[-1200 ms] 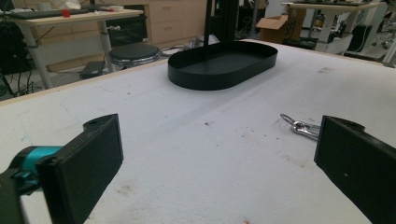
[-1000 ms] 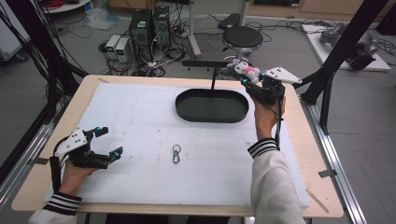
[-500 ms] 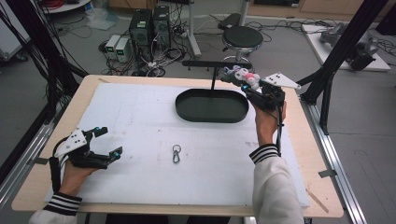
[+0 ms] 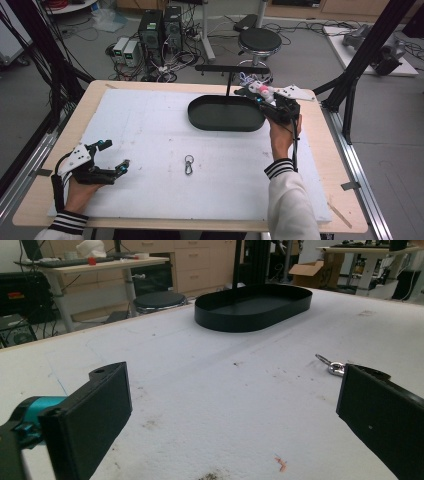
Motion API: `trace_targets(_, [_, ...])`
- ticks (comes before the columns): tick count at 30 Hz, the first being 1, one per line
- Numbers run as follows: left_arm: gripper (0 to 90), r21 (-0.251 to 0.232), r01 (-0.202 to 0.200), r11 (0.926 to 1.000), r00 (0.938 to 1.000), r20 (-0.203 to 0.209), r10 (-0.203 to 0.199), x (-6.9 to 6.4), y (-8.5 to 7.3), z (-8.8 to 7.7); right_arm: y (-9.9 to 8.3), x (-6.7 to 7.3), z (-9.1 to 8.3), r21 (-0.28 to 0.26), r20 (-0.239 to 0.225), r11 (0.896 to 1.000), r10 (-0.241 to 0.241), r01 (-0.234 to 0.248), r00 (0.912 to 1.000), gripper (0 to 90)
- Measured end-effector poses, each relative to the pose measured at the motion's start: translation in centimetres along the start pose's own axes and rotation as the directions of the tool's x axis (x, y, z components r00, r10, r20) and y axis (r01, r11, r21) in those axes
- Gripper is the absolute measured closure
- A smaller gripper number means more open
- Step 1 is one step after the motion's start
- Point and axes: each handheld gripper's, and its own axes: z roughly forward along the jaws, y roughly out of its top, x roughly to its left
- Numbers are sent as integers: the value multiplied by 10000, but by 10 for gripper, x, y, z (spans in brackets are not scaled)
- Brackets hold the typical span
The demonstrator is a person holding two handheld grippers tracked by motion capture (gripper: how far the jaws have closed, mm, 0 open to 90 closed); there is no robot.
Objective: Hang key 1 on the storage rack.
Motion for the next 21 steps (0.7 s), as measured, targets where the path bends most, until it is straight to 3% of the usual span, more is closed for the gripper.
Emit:
trace_targets(11, [17,-257,-128,9996,9998,-169,124,-2,-5,0,-7,4,19,54,-1,9999,108,-108,9999,529])
trace_targets(21, [17,-290,-13,9996,9998,-192,7,-2,-5,0,-12,3,29,-9,127,9997,249,-249,9996,529])
